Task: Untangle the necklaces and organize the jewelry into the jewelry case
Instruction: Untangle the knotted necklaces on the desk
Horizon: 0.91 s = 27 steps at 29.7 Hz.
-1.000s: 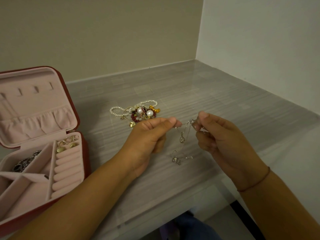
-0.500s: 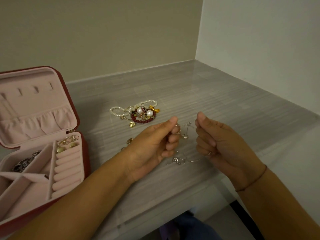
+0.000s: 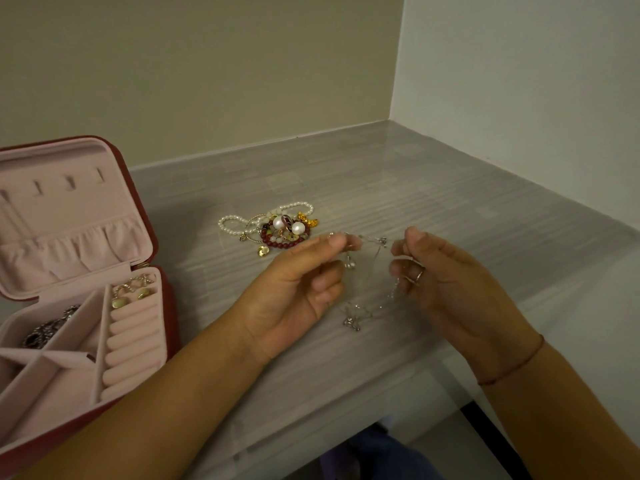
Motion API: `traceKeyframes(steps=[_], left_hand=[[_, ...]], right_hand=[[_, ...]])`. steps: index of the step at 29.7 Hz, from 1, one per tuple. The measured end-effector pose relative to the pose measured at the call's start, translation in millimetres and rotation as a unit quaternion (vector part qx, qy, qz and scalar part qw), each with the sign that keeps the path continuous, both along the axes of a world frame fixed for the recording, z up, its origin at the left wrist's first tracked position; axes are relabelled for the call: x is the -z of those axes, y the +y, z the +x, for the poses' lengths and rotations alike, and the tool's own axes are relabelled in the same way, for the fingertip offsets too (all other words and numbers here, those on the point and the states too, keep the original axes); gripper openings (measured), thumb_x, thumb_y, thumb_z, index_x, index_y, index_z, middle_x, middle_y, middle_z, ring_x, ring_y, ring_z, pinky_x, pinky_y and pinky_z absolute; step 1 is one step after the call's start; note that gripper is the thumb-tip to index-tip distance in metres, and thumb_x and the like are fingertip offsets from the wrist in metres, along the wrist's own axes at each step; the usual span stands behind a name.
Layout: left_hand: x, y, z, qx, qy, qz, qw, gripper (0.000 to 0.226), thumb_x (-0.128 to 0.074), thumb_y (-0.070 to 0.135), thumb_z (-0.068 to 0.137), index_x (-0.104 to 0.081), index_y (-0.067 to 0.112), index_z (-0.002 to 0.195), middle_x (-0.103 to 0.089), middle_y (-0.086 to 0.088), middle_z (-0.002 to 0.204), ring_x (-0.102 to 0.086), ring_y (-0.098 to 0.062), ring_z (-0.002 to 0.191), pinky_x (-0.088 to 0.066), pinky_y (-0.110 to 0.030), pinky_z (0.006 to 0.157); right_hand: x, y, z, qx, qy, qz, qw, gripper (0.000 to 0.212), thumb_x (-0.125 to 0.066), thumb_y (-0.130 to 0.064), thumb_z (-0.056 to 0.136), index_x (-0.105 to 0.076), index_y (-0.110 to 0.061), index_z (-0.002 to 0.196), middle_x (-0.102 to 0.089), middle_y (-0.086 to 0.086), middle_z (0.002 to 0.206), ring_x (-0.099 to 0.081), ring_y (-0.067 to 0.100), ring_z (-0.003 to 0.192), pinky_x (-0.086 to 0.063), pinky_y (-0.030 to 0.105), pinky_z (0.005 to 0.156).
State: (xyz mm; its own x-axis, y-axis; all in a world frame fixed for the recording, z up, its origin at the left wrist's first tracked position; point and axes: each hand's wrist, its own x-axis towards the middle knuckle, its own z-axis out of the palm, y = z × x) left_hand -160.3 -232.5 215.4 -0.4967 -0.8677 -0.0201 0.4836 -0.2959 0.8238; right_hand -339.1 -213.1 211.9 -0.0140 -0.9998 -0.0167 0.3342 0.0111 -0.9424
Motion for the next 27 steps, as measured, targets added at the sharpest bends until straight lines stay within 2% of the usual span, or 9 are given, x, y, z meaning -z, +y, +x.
traceKeyframes(steps=[3, 6, 10, 15, 17, 19, 22, 25, 27], left_hand=[[4, -6, 3, 0.031, 0.101, 0.027, 0.994, 0.019, -0.081, 0.019, 0.070, -0.070, 0.009, 0.083, -0.065, -0.004, 0.091, -0.037, -0.003, 0.044, -0.035, -0.013, 0.042], [6, -7, 3, 0.047, 0.132, 0.034, 0.990, 0.021, -0.081, 0.018, 0.071, -0.067, 0.009, 0.084, -0.063, -0.003, 0.084, -0.038, -0.003, 0.041, -0.033, -0.013, 0.039], [3, -5, 3, 0.068, 0.113, 0.024, 0.991, 0.022, -0.078, 0.019, 0.073, -0.072, 0.010, 0.092, -0.058, 0.002, 0.070, -0.037, -0.003, 0.042, -0.031, -0.013, 0.039], [-1, 0, 1, 0.071, 0.074, 0.025, 0.994, 0.028, -0.059, 0.021, 0.084, -0.072, 0.012, 0.107, -0.050, 0.006, 0.064, -0.032, -0.003, 0.044, -0.024, -0.016, 0.041], [-1, 1, 1, 0.064, 0.060, 0.017, 0.996, 0.029, -0.056, 0.019, 0.084, -0.072, 0.014, 0.107, -0.050, 0.005, 0.064, -0.031, -0.003, 0.042, -0.022, -0.017, 0.041], [-1, 2, 1, 0.059, 0.049, 0.012, 0.997, 0.031, -0.056, 0.016, 0.081, -0.072, 0.013, 0.107, -0.053, 0.003, 0.064, -0.031, -0.003, 0.040, -0.019, -0.017, 0.039], [0, 3, 0, 0.063, 0.032, 0.003, 0.997, 0.029, -0.055, 0.015, 0.081, -0.072, 0.012, 0.104, -0.054, 0.001, 0.063, -0.029, -0.003, 0.037, -0.015, -0.017, 0.037], [-1, 4, -1, 0.067, 0.002, -0.012, 0.998, 0.023, -0.054, 0.017, 0.083, -0.071, 0.014, 0.097, -0.050, 0.002, 0.060, -0.027, -0.003, 0.035, -0.014, -0.017, 0.036], [-2, 5, 0, 0.072, -0.012, -0.018, 0.997, 0.023, -0.054, 0.016, 0.083, -0.072, 0.016, 0.097, -0.048, 0.002, 0.058, -0.027, -0.002, 0.035, -0.013, -0.017, 0.036]], right_hand=[[4, -1, 4, 0.011, 0.012, -0.018, 1.000, 0.016, -0.062, -0.033, 0.071, -0.068, -0.020, 0.076, -0.068, -0.006, 0.087, -0.062, 0.007, 0.086, -0.044, 0.025, 0.078], [1, 2, 9, -0.023, -0.030, -0.047, 0.998, 0.011, -0.064, -0.033, 0.068, -0.070, -0.025, 0.063, -0.068, -0.001, 0.094, -0.063, 0.010, 0.091, -0.050, 0.022, 0.080], [-4, 6, 15, -0.069, -0.057, -0.070, 0.994, 0.026, -0.053, -0.020, 0.081, -0.067, -0.023, 0.059, -0.062, 0.008, 0.087, -0.059, 0.011, 0.069, -0.051, 0.024, 0.071], [-12, 10, 17, -0.085, 0.045, -0.086, 0.992, 0.024, -0.059, -0.035, 0.081, -0.060, -0.020, 0.062, -0.042, 0.029, 0.071, -0.030, 0.007, 0.042, -0.028, 0.020, 0.046], [-12, 12, 16, -0.089, 0.087, -0.084, 0.989, 0.027, -0.057, -0.035, 0.088, -0.059, -0.016, 0.069, -0.047, 0.025, 0.064, -0.027, 0.007, 0.039, -0.024, 0.018, 0.041], [-11, 13, 15, -0.086, 0.115, -0.073, 0.987, 0.022, -0.049, -0.030, 0.091, -0.061, -0.013, 0.082, -0.056, 0.011, 0.055, -0.028, 0.008, 0.036, -0.024, 0.016, 0.039], [-10, 13, 12, -0.097, 0.153, -0.062, 0.981, 0.018, -0.047, -0.019, 0.095, -0.063, -0.018, 0.104, -0.060, 0.009, 0.053, -0.031, 0.010, 0.035, -0.027, 0.017, 0.038], [-13, 12, 10, -0.130, 0.162, -0.077, 0.975, 0.026, -0.062, -0.016, 0.085, -0.063, -0.020, 0.111, -0.068, 0.010, 0.067, -0.052, 0.015, 0.043, -0.042, 0.023, 0.046], [-13, 10, 8, -0.120, 0.173, -0.099, 0.972, 0.030, -0.073, -0.015, 0.076, -0.067, -0.014, 0.106, -0.071, 0.014, 0.086, -0.067, 0.022, 0.072, -0.054, 0.031, 0.071]])
